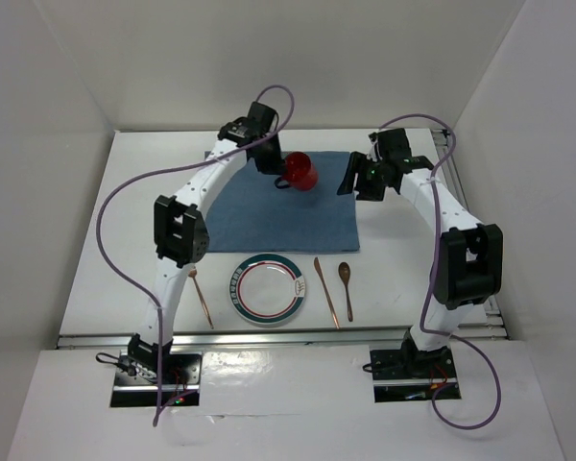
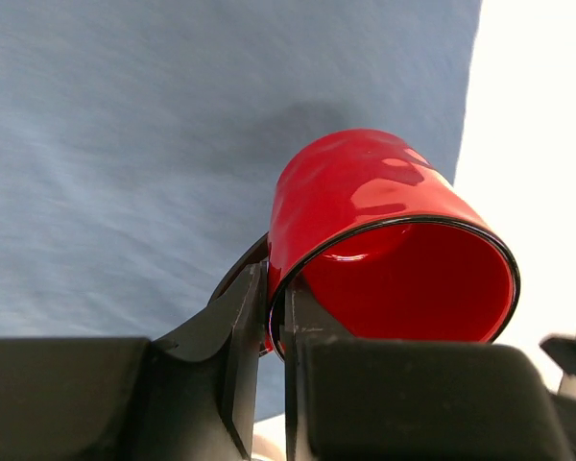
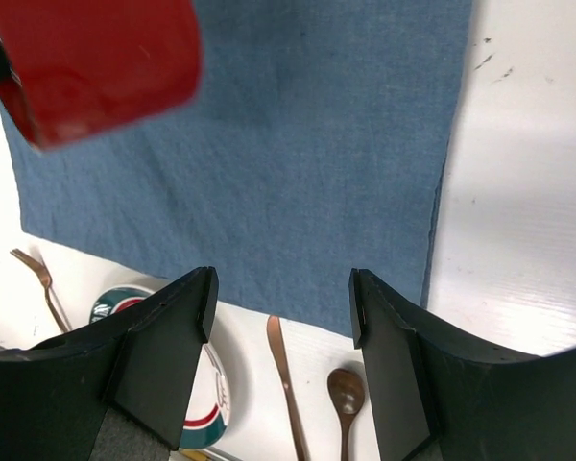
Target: Set the dinner table for one person
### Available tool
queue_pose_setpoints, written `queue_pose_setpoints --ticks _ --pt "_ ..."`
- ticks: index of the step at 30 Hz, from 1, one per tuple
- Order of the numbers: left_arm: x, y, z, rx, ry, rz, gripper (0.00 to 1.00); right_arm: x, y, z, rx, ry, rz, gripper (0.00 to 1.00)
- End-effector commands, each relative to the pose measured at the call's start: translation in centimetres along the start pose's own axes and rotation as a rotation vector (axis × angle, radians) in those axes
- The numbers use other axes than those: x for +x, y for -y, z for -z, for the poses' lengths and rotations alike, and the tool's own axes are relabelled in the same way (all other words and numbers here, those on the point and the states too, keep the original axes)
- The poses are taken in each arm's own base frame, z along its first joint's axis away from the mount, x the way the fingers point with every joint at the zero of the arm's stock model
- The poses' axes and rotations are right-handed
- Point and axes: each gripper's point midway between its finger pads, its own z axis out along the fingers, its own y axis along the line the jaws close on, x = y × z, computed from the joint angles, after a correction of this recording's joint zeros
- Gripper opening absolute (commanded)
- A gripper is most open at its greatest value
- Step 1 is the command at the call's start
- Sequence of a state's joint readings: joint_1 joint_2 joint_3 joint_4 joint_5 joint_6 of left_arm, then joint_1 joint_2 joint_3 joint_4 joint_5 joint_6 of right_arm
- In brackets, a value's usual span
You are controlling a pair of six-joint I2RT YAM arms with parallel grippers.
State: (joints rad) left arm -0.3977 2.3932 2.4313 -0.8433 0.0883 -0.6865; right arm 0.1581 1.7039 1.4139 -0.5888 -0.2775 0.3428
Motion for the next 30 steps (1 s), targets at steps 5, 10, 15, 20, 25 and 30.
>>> queue_pose_setpoints --ticks 5,10,15,20,25,30 --pt "4.1 10.2 2.2 0.231 -0.025 -0.109 0.0 -4.1 2.4 6.1 0.143 0.226 -0.102 0.68" --pt "10.6 15.4 3.1 0.294 -0.101 -0.208 0.0 -3.6 5.3 11.3 0.208 0.399 -0.253 0.67" --pt "16.2 17.7 2.0 0.305 -0.184 -0.273 0.0 -1.2 8.6 14.0 0.329 0.469 -0.396 0.65" --pt "19.5 19.0 1.6 0.308 -0.214 -0.338 0.0 2.3 10.4 15.7 0.428 0.464 -0.493 0.63" --pt "22.2 18.4 0.3 0.261 -0.252 -0.383 0.0 4.6 10.6 16.6 0.436 0.463 -0.546 0.63" --pt "23.7 18.0 -0.4 0.238 -0.267 -0.434 0.0 7.0 11.3 16.0 0.471 0.402 -0.554 0.63"
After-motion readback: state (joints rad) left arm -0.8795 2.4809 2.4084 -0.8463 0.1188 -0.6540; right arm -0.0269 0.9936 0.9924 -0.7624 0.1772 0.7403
